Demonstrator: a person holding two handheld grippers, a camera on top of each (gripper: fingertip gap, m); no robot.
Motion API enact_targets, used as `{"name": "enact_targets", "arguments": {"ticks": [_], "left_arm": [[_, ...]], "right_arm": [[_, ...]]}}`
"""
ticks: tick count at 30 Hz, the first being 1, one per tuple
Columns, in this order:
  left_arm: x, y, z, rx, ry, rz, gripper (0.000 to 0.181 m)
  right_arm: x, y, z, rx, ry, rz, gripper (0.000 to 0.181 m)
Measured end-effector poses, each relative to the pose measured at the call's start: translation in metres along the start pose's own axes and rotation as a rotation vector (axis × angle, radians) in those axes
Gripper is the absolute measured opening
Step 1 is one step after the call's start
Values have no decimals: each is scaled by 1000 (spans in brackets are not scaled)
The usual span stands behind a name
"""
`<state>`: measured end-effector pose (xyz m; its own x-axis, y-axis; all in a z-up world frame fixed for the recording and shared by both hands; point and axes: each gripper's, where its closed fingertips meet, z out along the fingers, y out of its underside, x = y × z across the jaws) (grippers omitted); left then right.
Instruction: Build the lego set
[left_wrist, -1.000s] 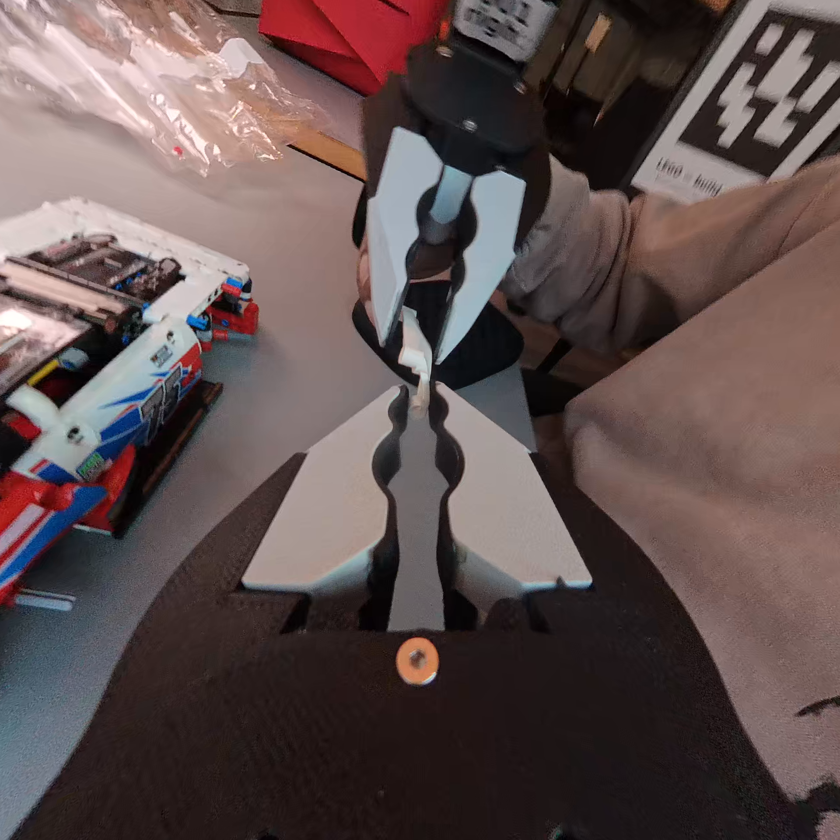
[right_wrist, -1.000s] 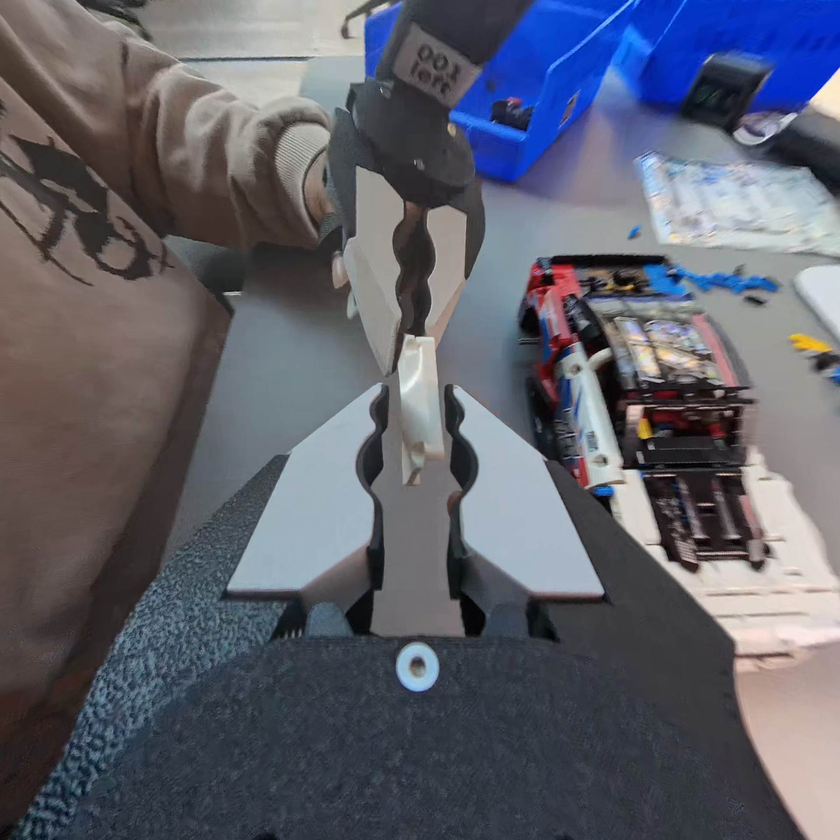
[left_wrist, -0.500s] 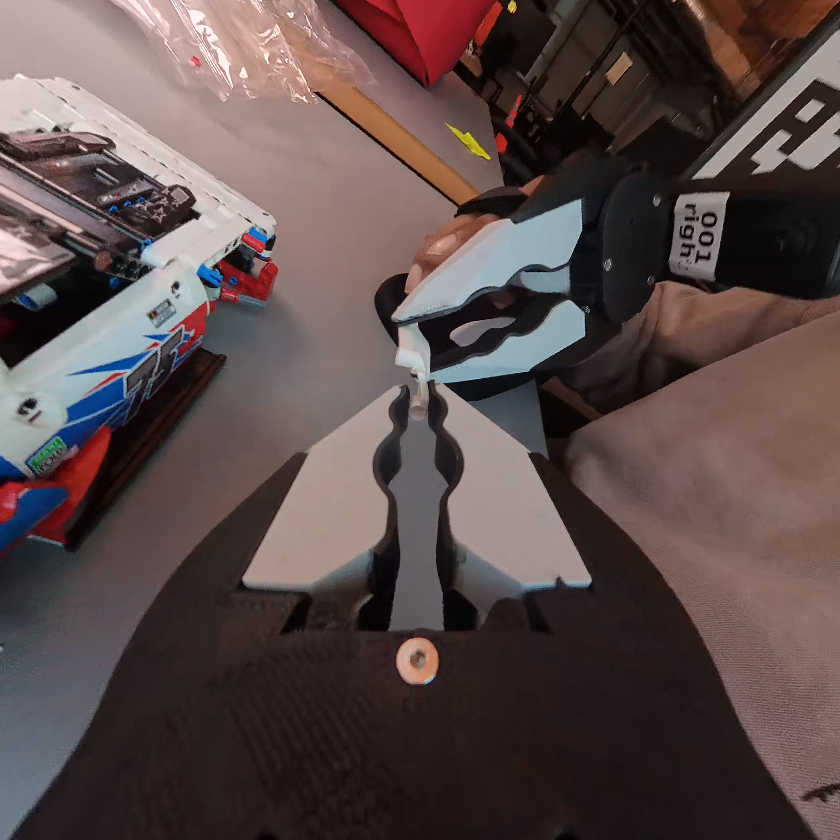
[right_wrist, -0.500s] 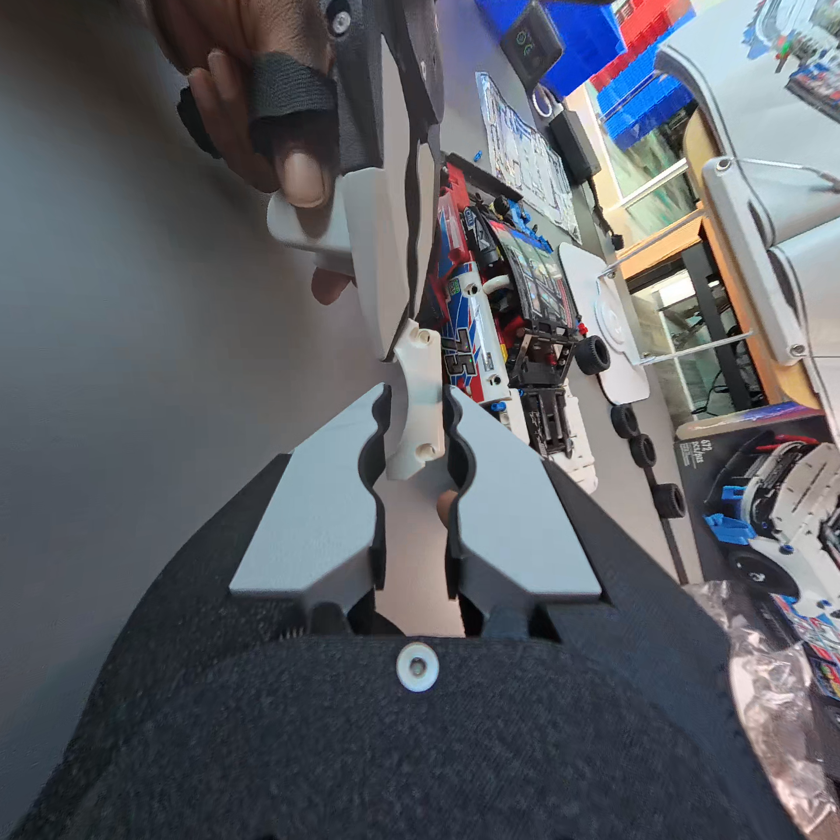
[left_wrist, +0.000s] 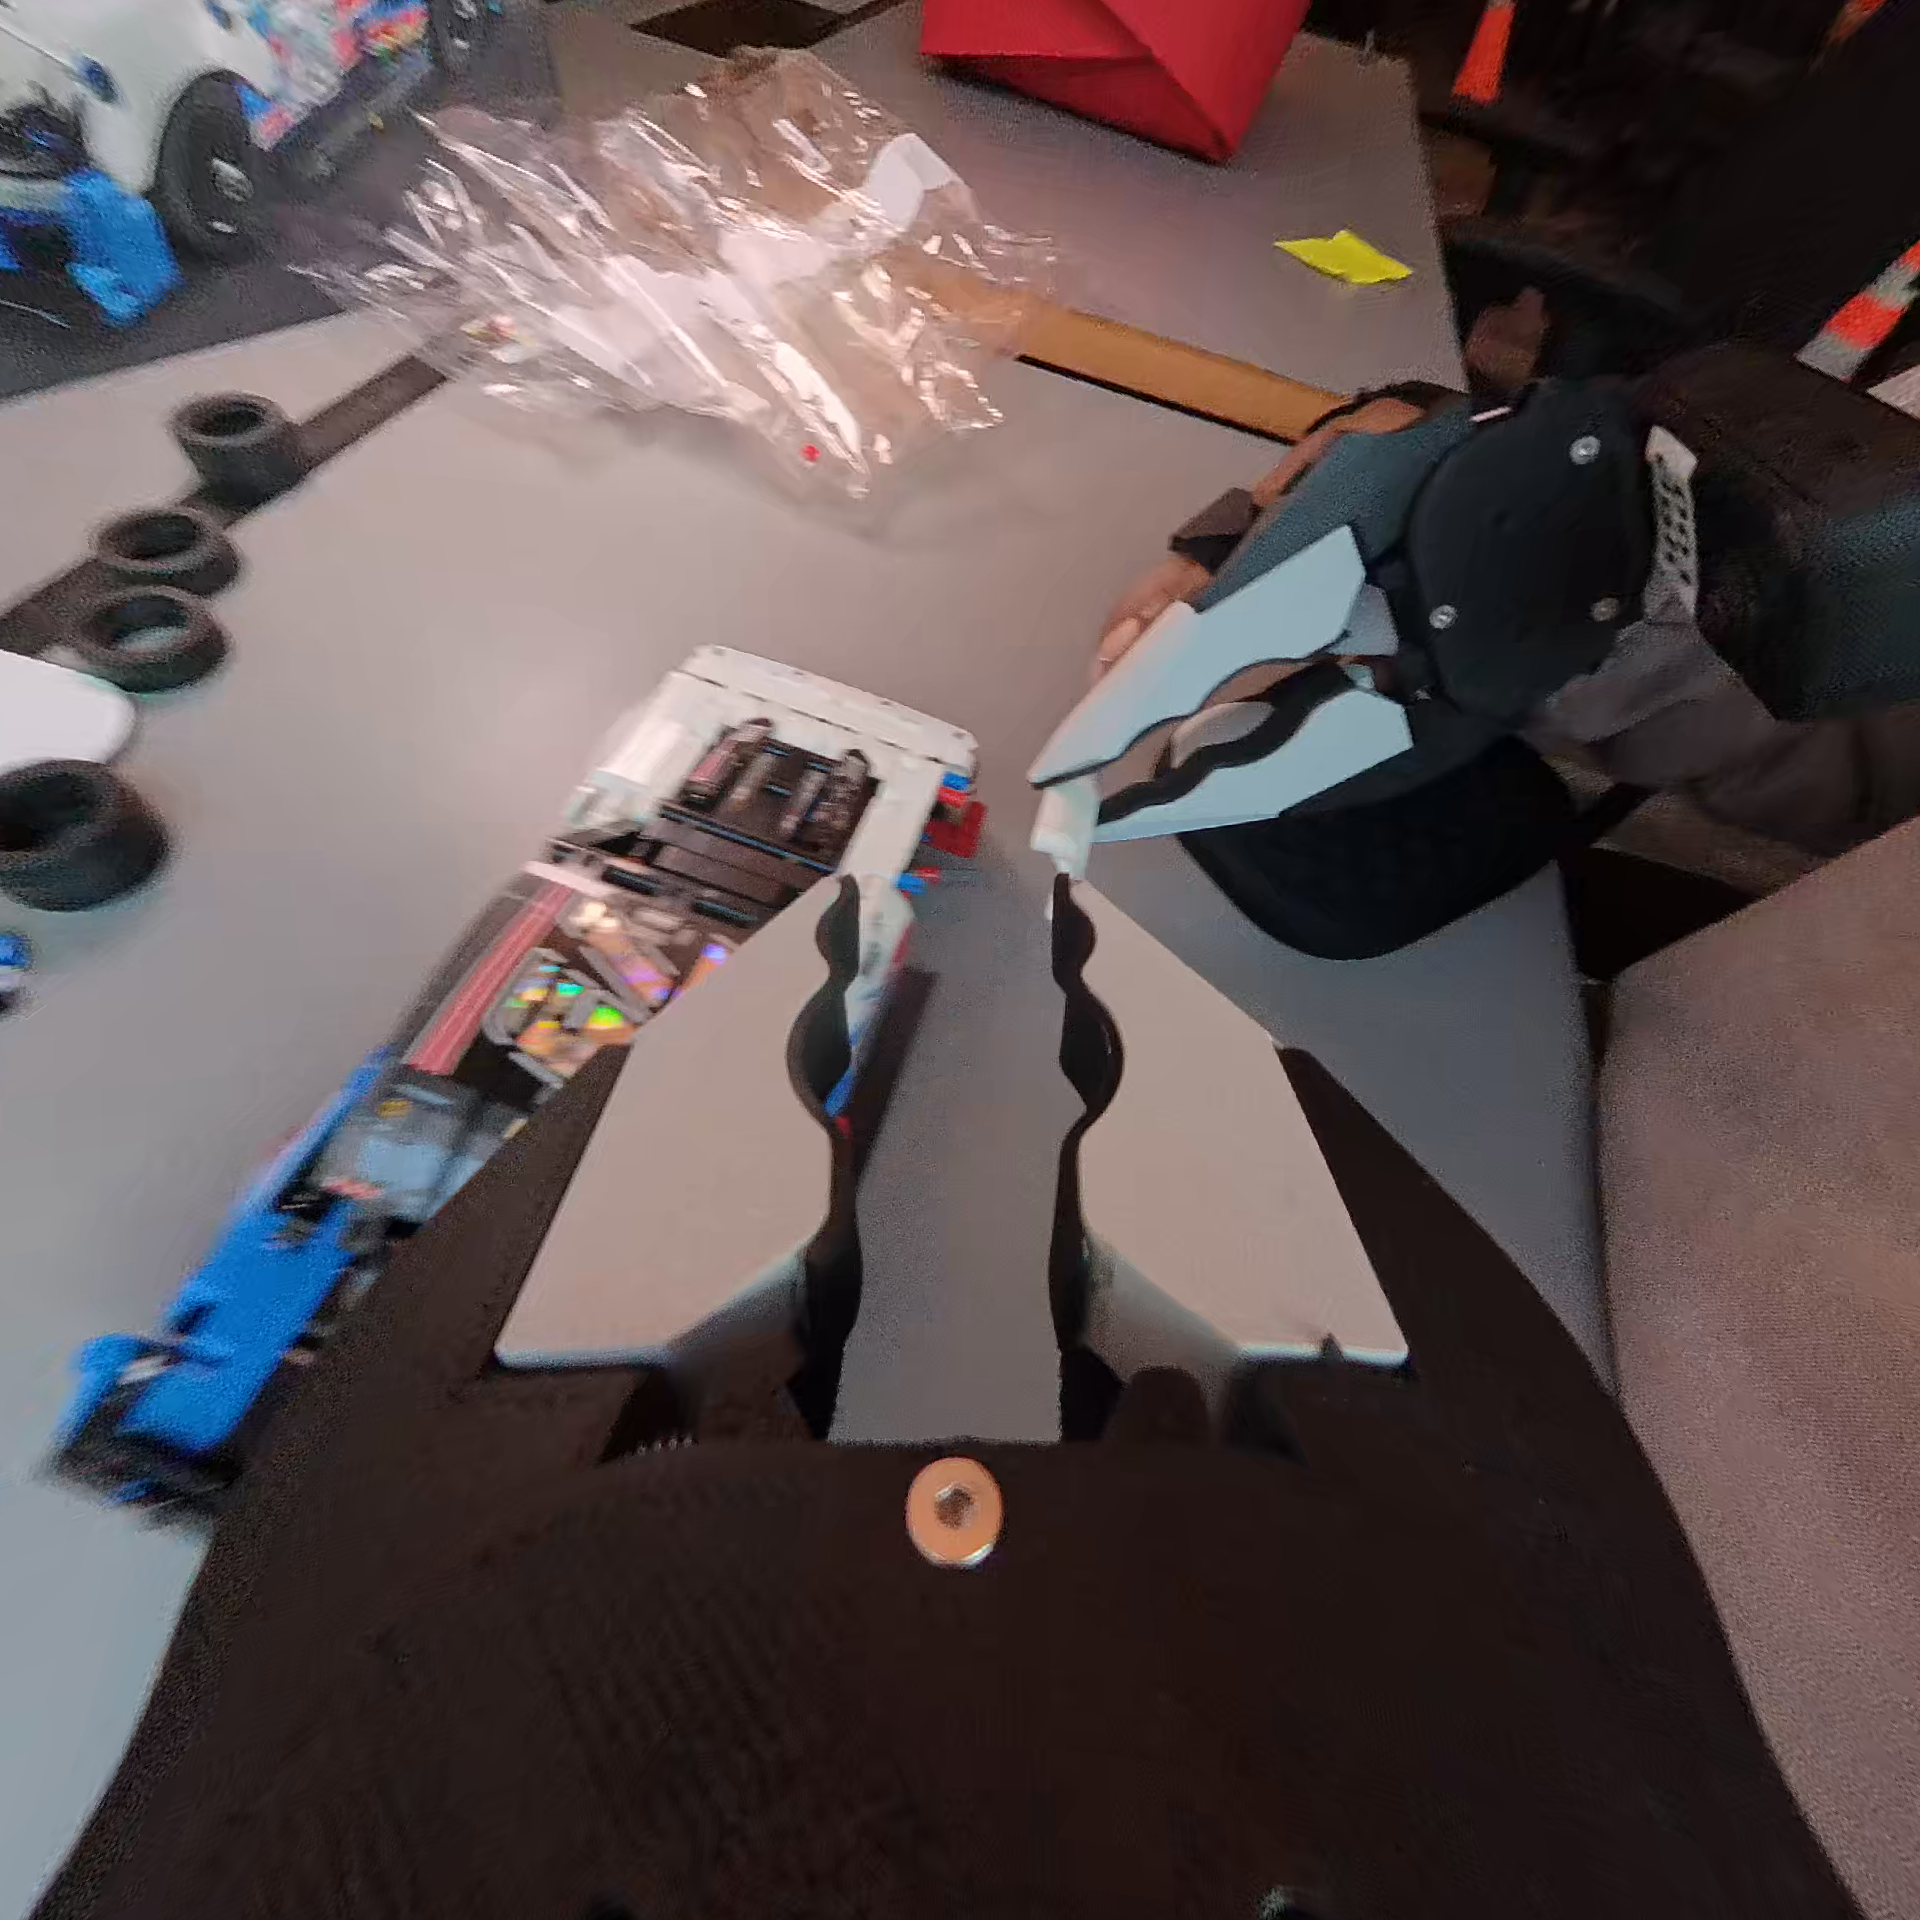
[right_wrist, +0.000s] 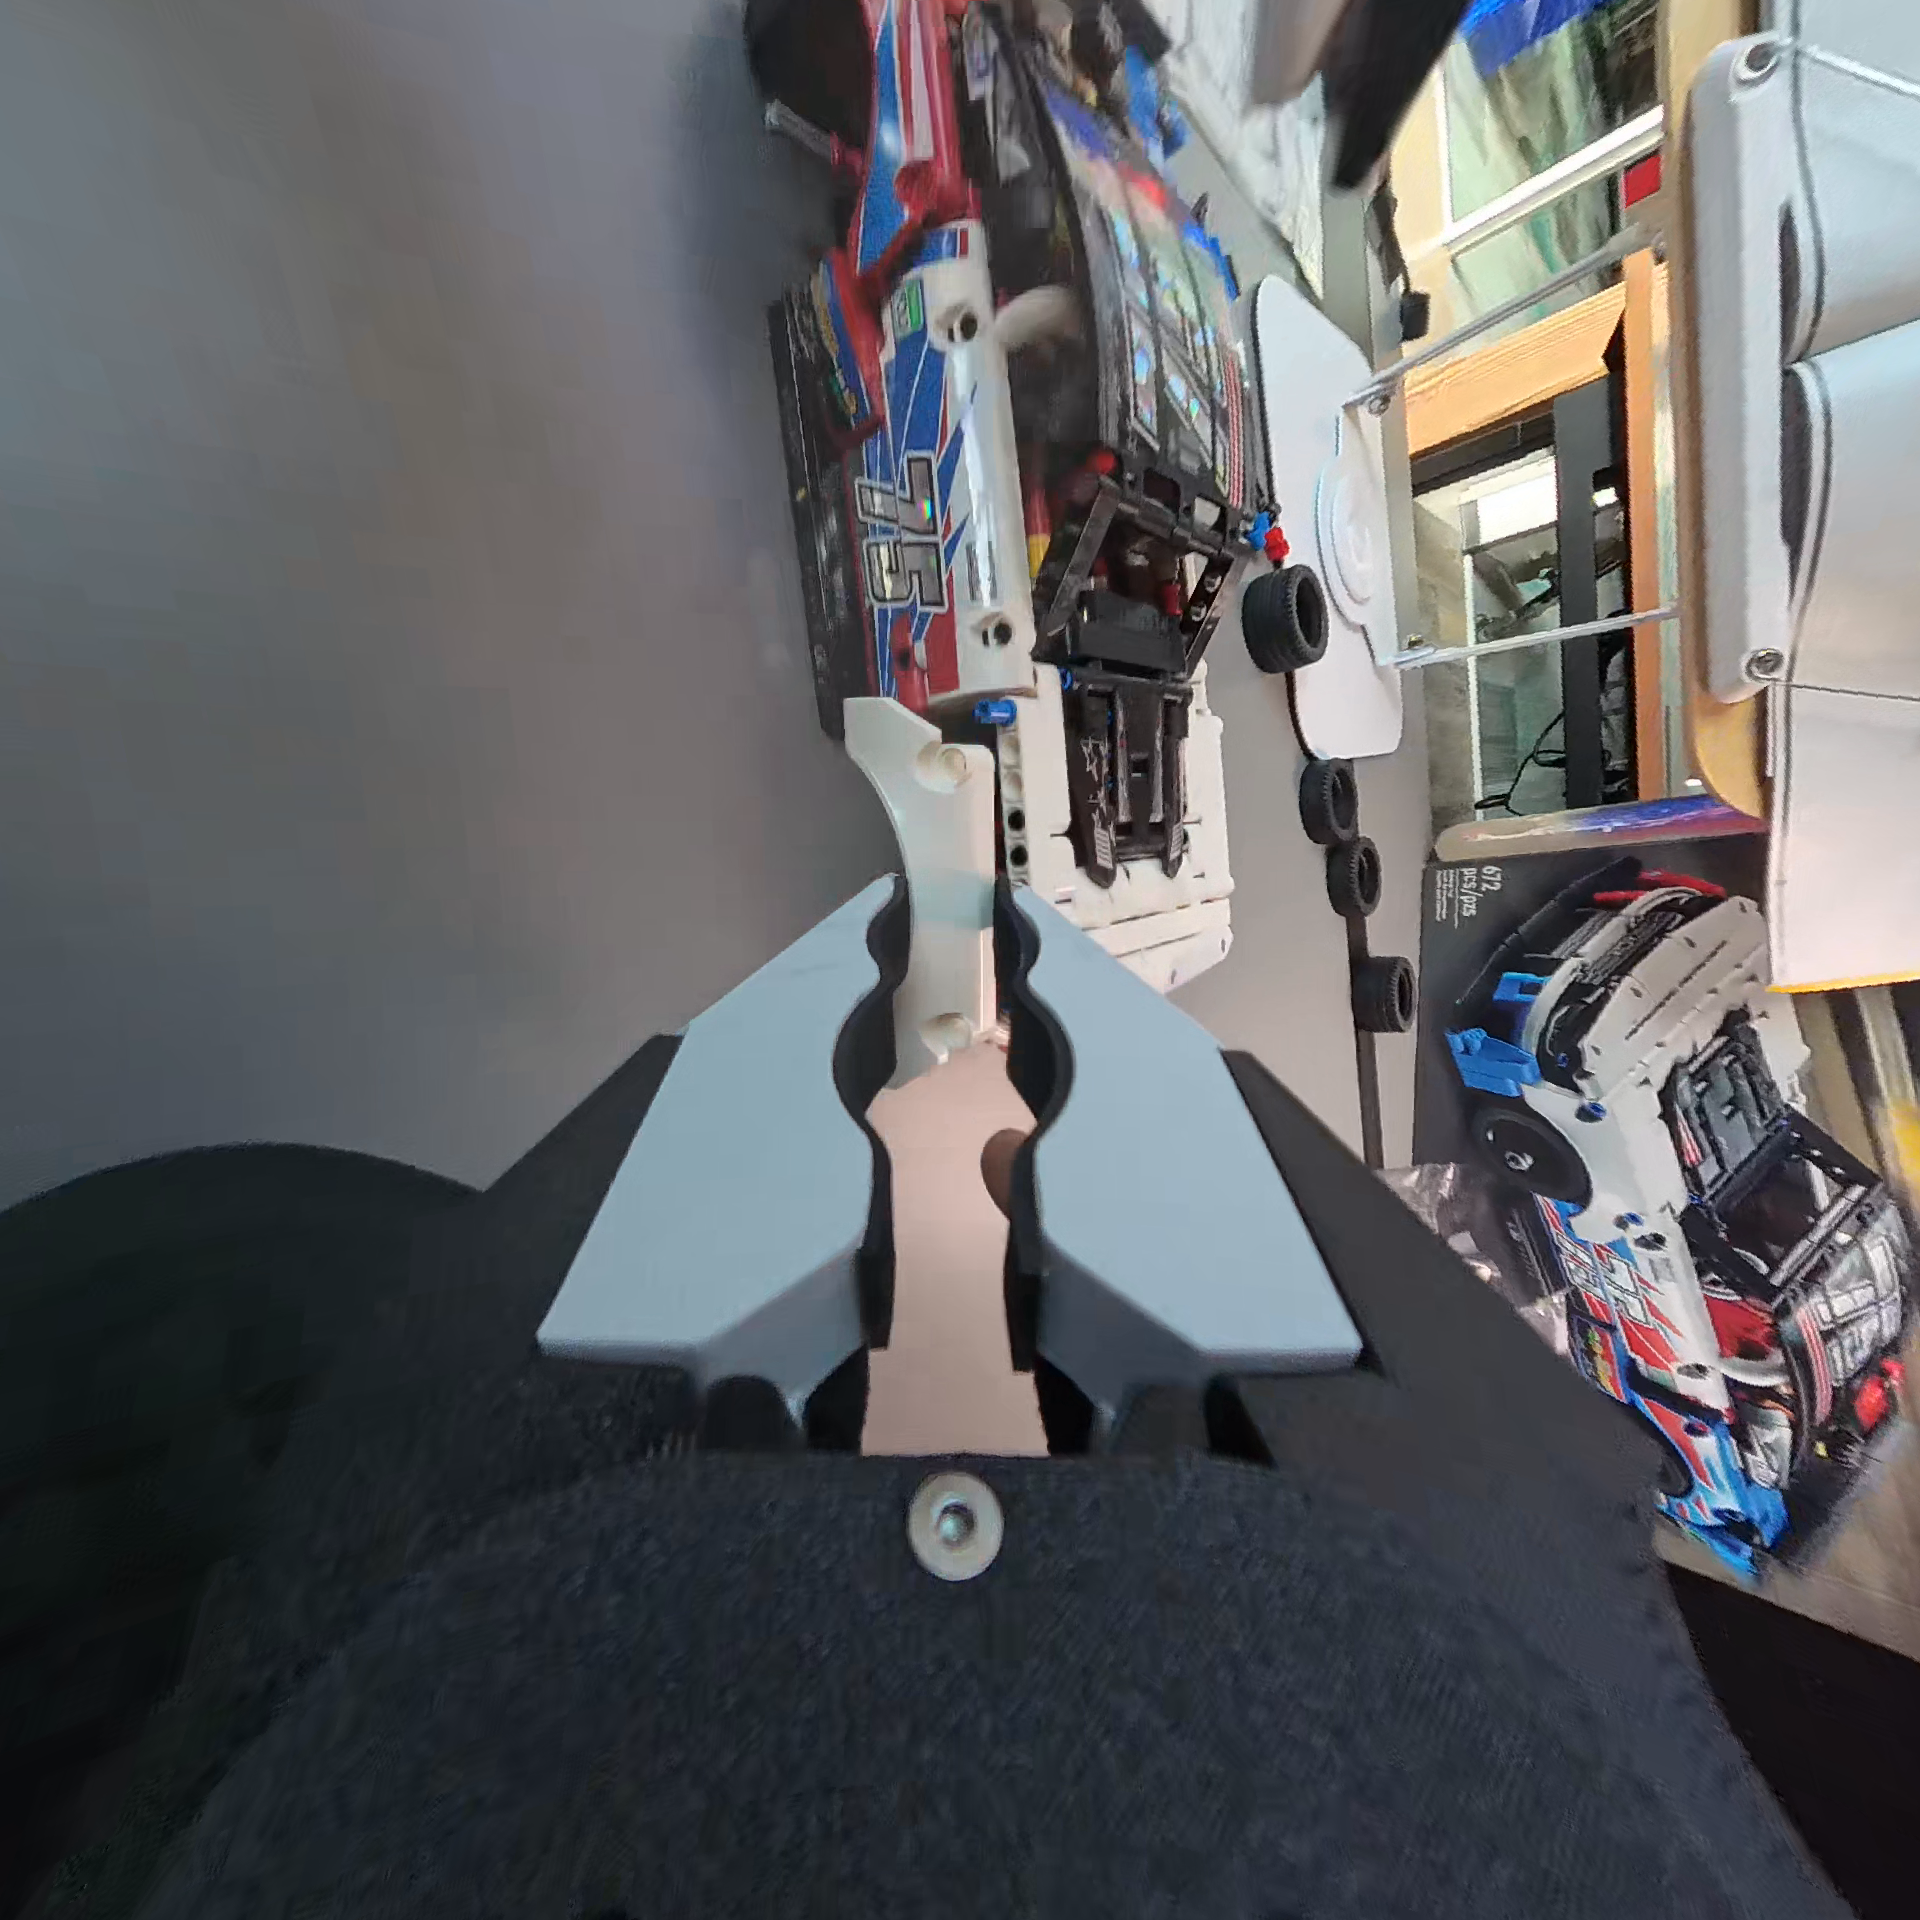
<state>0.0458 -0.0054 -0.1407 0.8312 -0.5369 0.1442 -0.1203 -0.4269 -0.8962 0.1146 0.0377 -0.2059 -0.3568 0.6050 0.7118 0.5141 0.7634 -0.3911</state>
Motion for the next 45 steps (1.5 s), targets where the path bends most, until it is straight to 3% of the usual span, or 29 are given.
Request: {"name": "enact_targets", "arguments": {"ticks": [2, 4, 7, 10, 14, 22, 29, 39, 45], "left_arm": [[-39, -11, -14, -89, -98, 71, 47], [-77, -3, -15, -240, -133, 112, 62], [-92, 24, 0, -443, 91, -18, 84], [-106, 43, 15, -573, 182, -15, 94], [-87, 56, 22, -695, 356, 7, 94], [-60, 61, 18, -728, 301, -18, 89], [-33, 70, 5, -672, 226, -77, 88], [-21, 76, -4, -661, 245, -71, 88], [-28, 53, 1, -576, 290, -131, 85]], "right_arm": [[1, 4, 5, -37, -11, -41, 13], [-1, 4, 11, -62, -19, -73, 13], [-2, 3, 19, -85, -8, -103, 13], [-2, 4, 22, -89, -1, -73, 13], [2, 9, 22, -107, 50, -42, 13], [-6, -4, 21, -45, 143, -141, 13], [-18, -11, 11, 49, 225, -281, 13], [-24, -6, 4, 74, 222, -357, 13], [-25, -6, 5, 77, 215, -368, 13]]}}
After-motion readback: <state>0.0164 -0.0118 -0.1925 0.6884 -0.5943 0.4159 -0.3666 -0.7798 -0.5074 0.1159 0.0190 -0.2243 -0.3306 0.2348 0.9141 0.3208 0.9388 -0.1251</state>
